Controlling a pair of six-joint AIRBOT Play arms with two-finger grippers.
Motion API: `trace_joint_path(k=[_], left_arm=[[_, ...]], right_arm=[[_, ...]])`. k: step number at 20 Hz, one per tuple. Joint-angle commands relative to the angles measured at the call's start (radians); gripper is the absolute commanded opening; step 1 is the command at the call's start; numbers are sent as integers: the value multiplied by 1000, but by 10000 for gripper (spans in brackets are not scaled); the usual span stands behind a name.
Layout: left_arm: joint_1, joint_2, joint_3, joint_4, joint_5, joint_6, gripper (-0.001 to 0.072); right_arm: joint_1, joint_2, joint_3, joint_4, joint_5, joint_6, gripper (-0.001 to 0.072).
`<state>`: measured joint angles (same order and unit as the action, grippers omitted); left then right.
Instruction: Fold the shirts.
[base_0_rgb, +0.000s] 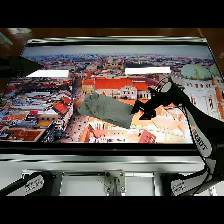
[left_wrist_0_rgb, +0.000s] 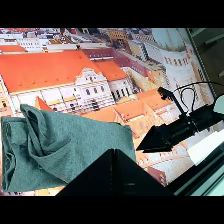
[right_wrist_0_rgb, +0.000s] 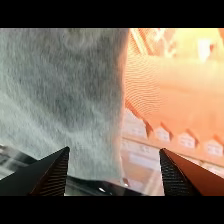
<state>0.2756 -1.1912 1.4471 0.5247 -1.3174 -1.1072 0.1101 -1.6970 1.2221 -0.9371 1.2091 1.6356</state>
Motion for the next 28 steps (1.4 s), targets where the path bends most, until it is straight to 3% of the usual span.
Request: trace_joint_path(k=[1,3,5,6,8,9,10,12,15,19,28], left_arm=[[0,0,0,0,0,0,37],[0,0,0,0,5,0,37],[0,0,0,0,16,-1,37],[0,0,0,0,21,-1,37],[0,0,0,0,23,-1,37],[0,0,0,0,23,-1,37],[0,0,0,0,23,-1,37],[0,0,0,0,24,-1,37],[-4,0,0,0,26,-4,37],[-28,0,0,0,26,-10,37],[-70,1,0,0,-56,-41,37]], right_arm=[[14,-29,-53,152,-139,-60,694],[30,-60,-53,256,-139,-134,694],[64,-83,-53,278,-154,-141,682],[80,-90,-53,278,-166,-143,591],[85,-88,-43,293,-176,-199,216],[78,-79,-29,310,-162,-237,88],[65,-60,-3,315,-136,-265,62],[27,-5,71,313,-90,-279,61],[-58,84,258,299,28,-204,61],[-199,148,453,167,102,-74,61],[-616,149,480,30,237,-77,61]])
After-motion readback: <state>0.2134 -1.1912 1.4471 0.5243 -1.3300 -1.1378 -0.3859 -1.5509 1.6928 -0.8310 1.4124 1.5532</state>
